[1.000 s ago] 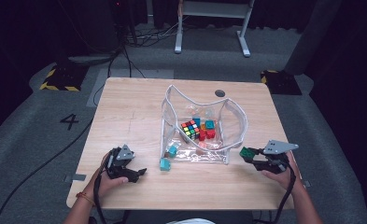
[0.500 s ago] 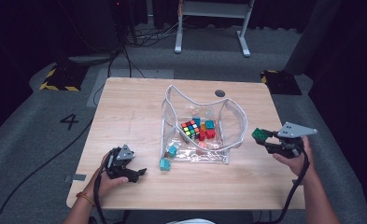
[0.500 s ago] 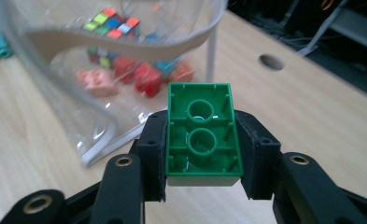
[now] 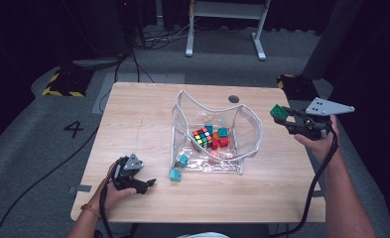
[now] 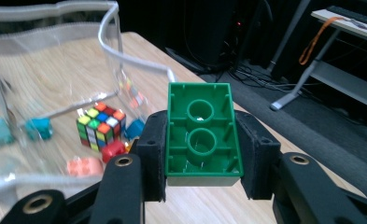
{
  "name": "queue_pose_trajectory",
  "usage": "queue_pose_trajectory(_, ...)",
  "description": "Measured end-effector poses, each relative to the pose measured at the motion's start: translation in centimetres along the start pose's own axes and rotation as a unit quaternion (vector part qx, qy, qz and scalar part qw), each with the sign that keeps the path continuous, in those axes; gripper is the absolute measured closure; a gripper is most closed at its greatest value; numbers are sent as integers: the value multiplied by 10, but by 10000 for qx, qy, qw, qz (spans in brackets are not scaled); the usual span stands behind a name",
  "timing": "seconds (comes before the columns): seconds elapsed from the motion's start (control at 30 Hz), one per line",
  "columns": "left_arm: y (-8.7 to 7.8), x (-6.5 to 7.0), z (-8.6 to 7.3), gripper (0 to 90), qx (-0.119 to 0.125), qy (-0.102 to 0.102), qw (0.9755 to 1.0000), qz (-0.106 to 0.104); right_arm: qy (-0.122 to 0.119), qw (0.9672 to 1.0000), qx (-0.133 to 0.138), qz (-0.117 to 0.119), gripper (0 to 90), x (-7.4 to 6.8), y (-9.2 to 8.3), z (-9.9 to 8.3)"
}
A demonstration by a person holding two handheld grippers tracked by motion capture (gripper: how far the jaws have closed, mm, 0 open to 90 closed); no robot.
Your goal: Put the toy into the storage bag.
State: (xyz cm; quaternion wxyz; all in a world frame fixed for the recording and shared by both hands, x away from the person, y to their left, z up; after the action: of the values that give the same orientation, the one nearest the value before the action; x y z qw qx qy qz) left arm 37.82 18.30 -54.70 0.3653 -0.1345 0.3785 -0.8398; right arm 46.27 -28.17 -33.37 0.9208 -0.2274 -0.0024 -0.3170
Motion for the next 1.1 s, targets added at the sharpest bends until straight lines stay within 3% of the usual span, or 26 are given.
queue_pose_trajectory(0.1,0,0,0,127,1,1,10000,2,30,10000,-73,47,588,0,13,9)
queue_pose_trajectory(0.3,0,0,0,126,-6,22,10000,-10,-133,9994,-261,207,588,-9,41,23)
queue_pose_trajectory(0.37,0,0,0,126,-8,23,10000,-9,-295,9985,-284,352,589,-16,49,28)
queue_pose_trajectory(0.4,0,0,0,126,-6,23,10000,-10,-490,9970,-286,530,589,-26,58,35)
queue_pose_trajectory(0.53,0,0,0,126,-5,23,10000,-12,-667,9945,-354,725,588,-39,68,42)
queue_pose_trajectory(0.63,0,0,0,126,-7,24,10000,-11,-837,9909,-405,972,588,-52,79,46)
queue_pose_trajectory(0.83,0,0,0,126,-7,24,10000,-12,-1257,9792,-701,1432,588,-75,103,50)
queue_pose_trajectory(0.93,0,0,0,126,-6,21,10000,-12,-1348,9747,-962,1500,588,-81,114,49)
queue_pose_trajectory(1.1,0,0,0,126,-6,25,10000,-12,-1601,9634,-1544,1493,588,-85,137,43)
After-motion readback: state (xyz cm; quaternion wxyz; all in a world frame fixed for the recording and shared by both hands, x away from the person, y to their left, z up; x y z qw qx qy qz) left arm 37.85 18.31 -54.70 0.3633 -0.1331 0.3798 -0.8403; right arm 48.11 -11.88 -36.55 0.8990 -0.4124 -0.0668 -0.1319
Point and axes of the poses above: each handheld gripper's, and its own axes: y roughly forward along the jaws, z roughly out of its top, x roughly to its right, the point moved 6 cm from there along y, roughly forward along the jaws, and after that the axes turned 6 degrees about z, right-handed, at the moved point
